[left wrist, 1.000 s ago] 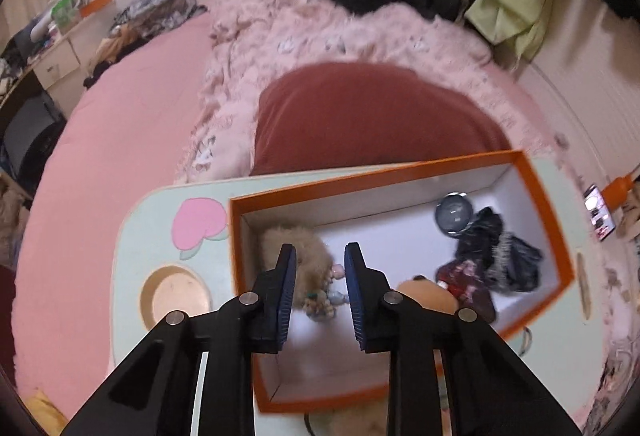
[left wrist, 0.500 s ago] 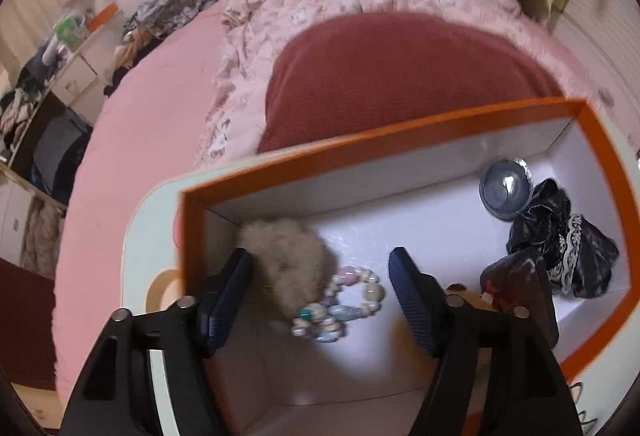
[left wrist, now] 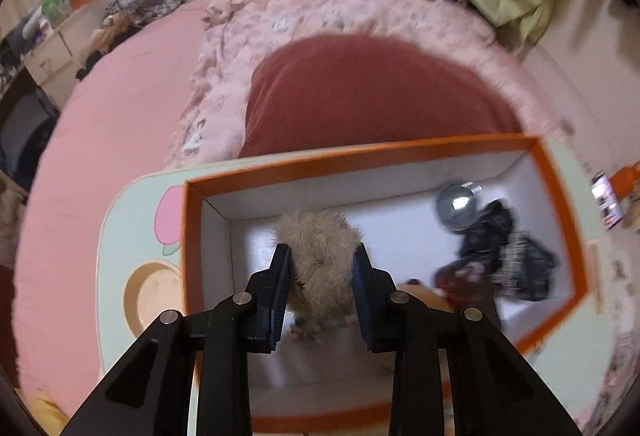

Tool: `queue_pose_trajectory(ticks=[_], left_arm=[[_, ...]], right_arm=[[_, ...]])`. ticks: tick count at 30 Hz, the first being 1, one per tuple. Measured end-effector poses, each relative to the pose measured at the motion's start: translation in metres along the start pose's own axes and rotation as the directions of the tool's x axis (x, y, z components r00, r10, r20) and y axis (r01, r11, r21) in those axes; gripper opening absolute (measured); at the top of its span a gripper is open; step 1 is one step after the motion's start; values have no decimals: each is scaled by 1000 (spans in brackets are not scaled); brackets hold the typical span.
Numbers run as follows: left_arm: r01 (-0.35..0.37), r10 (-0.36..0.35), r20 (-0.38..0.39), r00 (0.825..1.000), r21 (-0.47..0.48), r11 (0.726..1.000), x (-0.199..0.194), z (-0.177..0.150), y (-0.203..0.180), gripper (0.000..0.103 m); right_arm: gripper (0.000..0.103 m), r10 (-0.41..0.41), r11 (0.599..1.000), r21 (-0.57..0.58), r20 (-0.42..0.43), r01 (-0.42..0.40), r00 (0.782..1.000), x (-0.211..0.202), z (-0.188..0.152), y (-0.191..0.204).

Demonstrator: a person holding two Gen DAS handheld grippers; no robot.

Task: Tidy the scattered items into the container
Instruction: 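Grasp the brown fluffy pompom in the box with the left gripper, place on table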

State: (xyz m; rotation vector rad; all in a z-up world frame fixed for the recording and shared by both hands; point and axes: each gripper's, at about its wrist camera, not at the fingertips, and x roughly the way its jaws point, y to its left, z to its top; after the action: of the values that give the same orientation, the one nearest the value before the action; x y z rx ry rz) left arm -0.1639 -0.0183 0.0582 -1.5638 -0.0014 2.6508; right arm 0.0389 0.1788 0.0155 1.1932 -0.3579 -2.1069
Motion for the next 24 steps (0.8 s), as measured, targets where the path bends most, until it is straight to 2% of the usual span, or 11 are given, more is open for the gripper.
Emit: queue_pose_trajectory(ticks=[5, 8, 9, 11, 15, 19, 21, 23, 24], left_arm=[[94, -94, 122, 988, -1, 996, -60, -18, 9, 28], [166, -165, 162, 973, 5, 986, -86, -49, 20, 29], [169, -168, 165, 972, 3, 986, -89, -61, 24, 29], [160, -155, 159, 975, -20, 987, -88, -87, 35, 29], [144, -130, 119, 984, -113, 983, -64, -130, 52, 29], [167, -155, 83, 984, -156, 974, -41, -151, 58, 29], [166, -153, 98, 983, -151, 974, -40, -157, 55, 29], [149, -133, 117, 984, -141, 979, -46, -161, 50, 34], [143, -123, 137, 983, -143, 979, -49, -163, 49, 47]], right_arm=[[40, -8, 1000, 4, 14, 8, 1000, -2, -1, 1], [40, -31, 1000, -3, 30, 31, 999, -3, -2, 4], [40, -52, 999, -7, 37, 52, 998, -4, -2, 6], [40, -99, 995, -23, 39, 100, 994, -2, -2, 10], [40, -131, 990, -47, 29, 132, 991, 2, -3, 16], [40, -160, 983, -83, 38, 162, 986, 0, 0, 22], [40, -179, 977, -110, 55, 184, 982, -7, 9, 28], [40, -183, 973, -128, 69, 191, 981, -14, 29, 35], [40, -180, 973, -131, 70, 188, 981, -16, 41, 39]])
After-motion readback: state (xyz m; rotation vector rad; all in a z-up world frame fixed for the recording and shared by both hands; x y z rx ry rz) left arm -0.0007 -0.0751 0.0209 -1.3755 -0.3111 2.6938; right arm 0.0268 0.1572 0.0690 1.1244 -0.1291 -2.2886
